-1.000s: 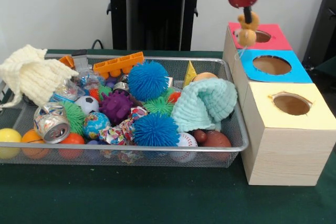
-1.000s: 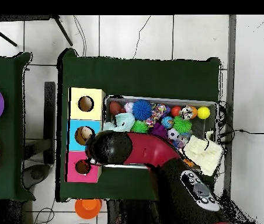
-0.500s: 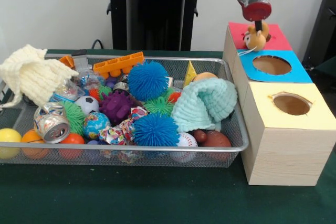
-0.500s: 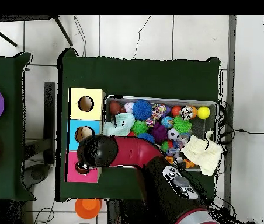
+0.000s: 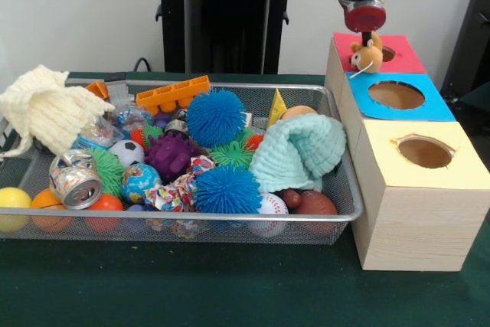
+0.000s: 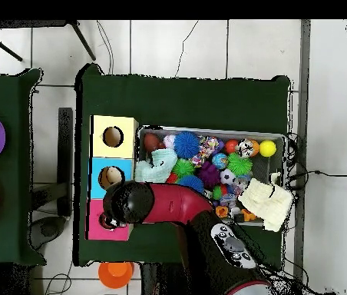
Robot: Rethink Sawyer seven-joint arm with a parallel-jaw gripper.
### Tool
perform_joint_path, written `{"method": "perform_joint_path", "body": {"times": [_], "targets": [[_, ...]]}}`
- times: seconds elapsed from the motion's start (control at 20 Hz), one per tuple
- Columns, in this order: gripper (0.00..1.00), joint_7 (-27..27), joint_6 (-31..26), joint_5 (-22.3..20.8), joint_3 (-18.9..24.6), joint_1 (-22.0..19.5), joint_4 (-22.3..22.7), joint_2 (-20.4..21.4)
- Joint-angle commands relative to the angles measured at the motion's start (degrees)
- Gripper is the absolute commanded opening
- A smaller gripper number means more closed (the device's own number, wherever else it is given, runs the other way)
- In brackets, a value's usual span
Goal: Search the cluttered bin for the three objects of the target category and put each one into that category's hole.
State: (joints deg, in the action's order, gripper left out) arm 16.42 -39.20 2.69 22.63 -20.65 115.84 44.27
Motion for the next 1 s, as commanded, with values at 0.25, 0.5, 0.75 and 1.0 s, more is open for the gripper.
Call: {"method": "perform_joint_path", "body": {"times": [0.25, 0.5, 0.75, 1.0], "targets": [[0.0, 20.49, -4.7, 4.51, -4.48, 1.07, 2.02, 1.09], [0.0, 21.25, -5.71, 6.75, -4.76, 2.57, 1.98, 1.83], [0.0, 21.83, -7.06, 8.65, -5.61, 4.16, 2.3, 3.16], [0.0, 21.26, -5.94, 9.98, -6.0, 5.44, 3.23, 3.32]]}}
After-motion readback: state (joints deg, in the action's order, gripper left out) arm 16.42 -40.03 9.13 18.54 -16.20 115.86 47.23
